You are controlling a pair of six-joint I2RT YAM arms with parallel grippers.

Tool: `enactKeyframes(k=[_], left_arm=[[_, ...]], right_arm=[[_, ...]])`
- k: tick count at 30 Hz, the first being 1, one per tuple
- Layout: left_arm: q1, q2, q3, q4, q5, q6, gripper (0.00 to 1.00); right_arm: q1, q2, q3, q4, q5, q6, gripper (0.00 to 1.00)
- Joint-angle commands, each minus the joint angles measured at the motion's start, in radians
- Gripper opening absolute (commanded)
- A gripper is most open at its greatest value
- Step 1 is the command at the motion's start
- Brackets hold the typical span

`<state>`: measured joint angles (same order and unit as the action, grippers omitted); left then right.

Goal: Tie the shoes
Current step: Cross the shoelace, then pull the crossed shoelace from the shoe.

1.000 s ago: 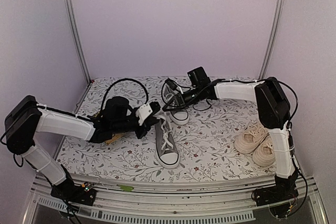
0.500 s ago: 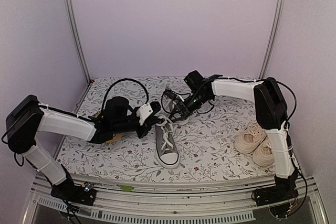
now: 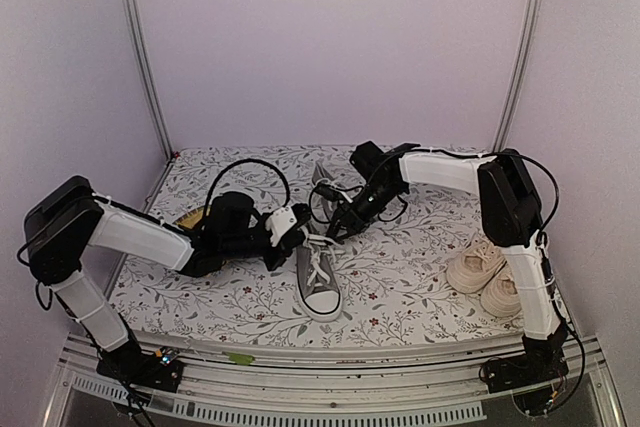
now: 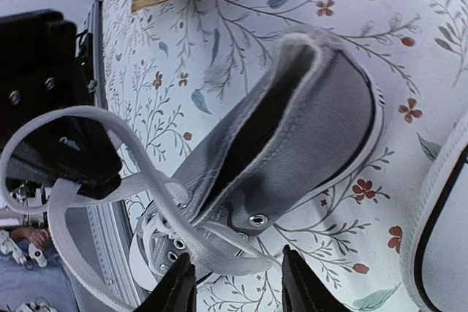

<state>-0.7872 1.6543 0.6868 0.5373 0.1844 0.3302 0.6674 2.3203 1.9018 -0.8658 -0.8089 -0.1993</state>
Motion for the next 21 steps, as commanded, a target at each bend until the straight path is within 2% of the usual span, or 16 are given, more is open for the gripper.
enactKeyframes(k=[1, 6, 12, 15, 17, 19, 21], left_arm=[[-0.015, 0.018, -0.019, 0.036, -0.011, -0.018, 0.0], [-0.013, 0.029, -0.024, 0.036, -0.037, -0.034, 0.0], [-0.012, 0.044, -0.024, 0.04, -0.065, -0.061, 0.0], [-0.009, 0.047, -0.027, 0.038, -0.085, -0.074, 0.0], [-0.006, 0.044, -0.03, 0.041, -0.085, -0.081, 0.0], [-0.004, 0.041, -0.038, 0.047, -0.089, -0.088, 0.0], [-0.002, 0.039, -0.045, 0.053, -0.092, -0.091, 0.0]], right_arm=[[0.001, -0.024, 0.009, 0.048, 0.127, 0.028, 0.45], [-0.028, -0.072, -0.008, 0.122, 0.219, 0.088, 0.53], [-0.075, -0.205, -0.143, 0.254, 0.311, 0.187, 0.55], [-0.077, -0.318, -0.324, 0.355, 0.333, 0.193, 0.51], [-0.075, -0.408, -0.487, 0.459, 0.281, 0.193, 0.44], [-0.056, -0.489, -0.653, 0.612, 0.2, 0.193, 0.4], [-0.013, -0.531, -0.789, 0.778, 0.18, 0.221, 0.38]])
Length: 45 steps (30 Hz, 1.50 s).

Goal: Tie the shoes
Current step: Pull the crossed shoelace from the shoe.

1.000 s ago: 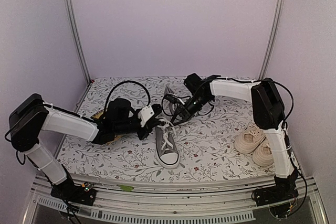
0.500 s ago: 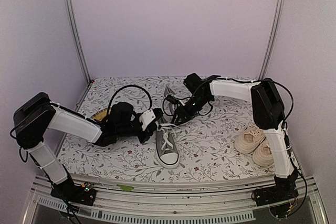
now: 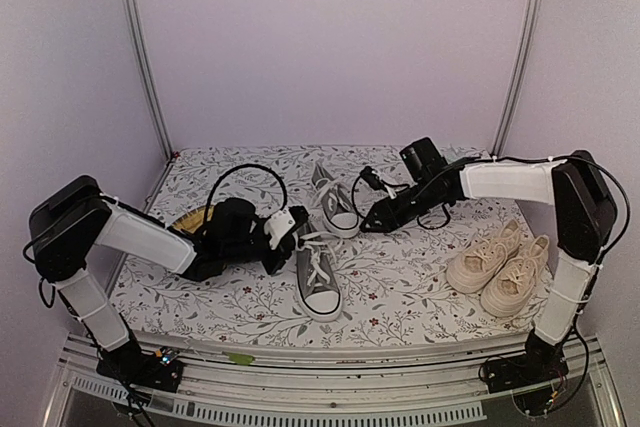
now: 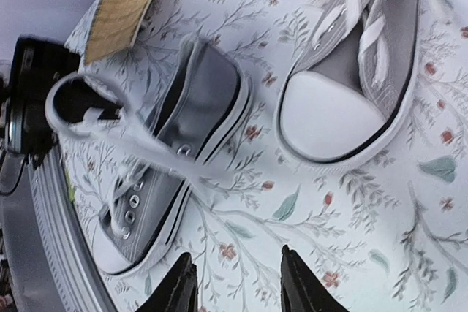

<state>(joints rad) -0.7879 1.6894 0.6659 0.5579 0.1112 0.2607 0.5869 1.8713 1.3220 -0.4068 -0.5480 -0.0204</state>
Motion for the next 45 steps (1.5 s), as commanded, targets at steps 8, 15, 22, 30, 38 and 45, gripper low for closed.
enactKeyframes(k=[8, 15, 22, 30, 38, 45], left_arm=[[0.004, 0.004, -0.016, 0.026, -0.027, -0.027, 0.0], [0.003, 0.006, -0.015, 0.026, -0.023, -0.028, 0.0], [0.005, 0.007, -0.012, 0.019, -0.029, -0.029, 0.0], [0.007, -0.03, -0.034, -0.028, -0.051, -0.062, 0.0], [0.008, -0.103, -0.042, -0.213, -0.115, -0.22, 0.0], [0.023, -0.177, -0.053, -0.424, -0.226, -0.472, 0.0]], right_arm=[[0.133, 0.123, -0.167, 0.426, -0.061, 0.066, 0.36], [0.133, 0.197, -0.127, 0.45, -0.02, 0.03, 0.41], [0.133, 0.243, -0.121, 0.469, -0.047, 0.03, 0.29], [0.115, 0.17, -0.168, 0.482, -0.018, 0.037, 0.01], [-0.061, -0.094, -0.412, 0.46, 0.13, 0.175, 0.01], [-0.223, -0.228, -0.564, 0.455, 0.171, 0.291, 0.01]])
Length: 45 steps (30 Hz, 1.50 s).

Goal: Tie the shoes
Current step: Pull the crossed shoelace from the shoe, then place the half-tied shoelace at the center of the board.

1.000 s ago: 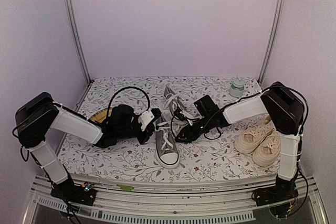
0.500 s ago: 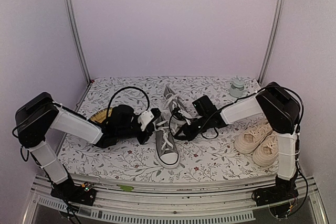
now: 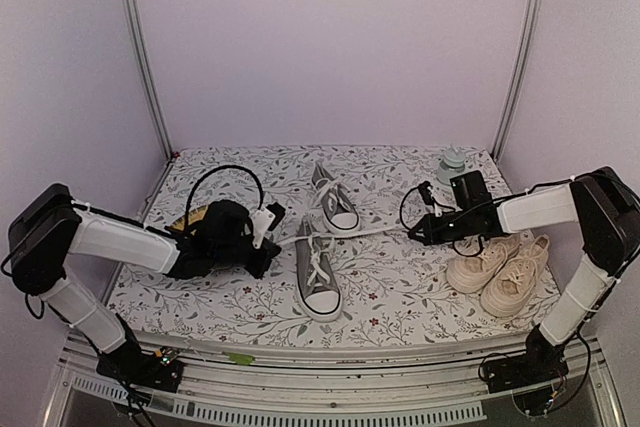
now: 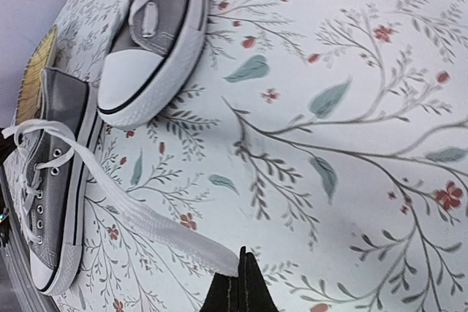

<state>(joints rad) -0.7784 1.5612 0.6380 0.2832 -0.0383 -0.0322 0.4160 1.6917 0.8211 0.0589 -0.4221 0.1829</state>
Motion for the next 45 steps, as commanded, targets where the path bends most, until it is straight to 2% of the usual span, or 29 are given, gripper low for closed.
enactKeyframes(k=[1, 10, 18, 31, 41, 44, 45], left_arm=[[0.018, -0.06, -0.033, -0.167, -0.092, -0.211, 0.0], [0.111, -0.183, -0.101, -0.292, -0.186, -0.421, 0.0], [0.198, -0.249, -0.177, -0.322, -0.212, -0.486, 0.0], [0.286, -0.257, -0.196, -0.329, -0.197, -0.513, 0.0], [0.304, -0.269, -0.205, -0.316, -0.187, -0.514, 0.0], [0.274, -0.268, -0.195, -0.274, -0.148, -0.471, 0.0], [0.246, -0.269, -0.187, -0.252, -0.144, -0.454, 0.0]], right_arm=[[-0.082, -0.056, -0.076, -0.017, 0.047, 0.1, 0.01], [-0.301, -0.172, -0.197, -0.015, 0.032, 0.203, 0.01], [-0.363, -0.147, -0.24, 0.012, -0.016, 0.231, 0.01], [-0.405, -0.139, -0.242, 0.019, -0.036, 0.273, 0.01], [-0.412, -0.131, -0.233, 0.012, -0.036, 0.274, 0.01], [-0.368, -0.113, -0.182, -0.012, -0.052, 0.244, 0.0], [-0.304, -0.108, -0.151, -0.037, -0.036, 0.219, 0.0]])
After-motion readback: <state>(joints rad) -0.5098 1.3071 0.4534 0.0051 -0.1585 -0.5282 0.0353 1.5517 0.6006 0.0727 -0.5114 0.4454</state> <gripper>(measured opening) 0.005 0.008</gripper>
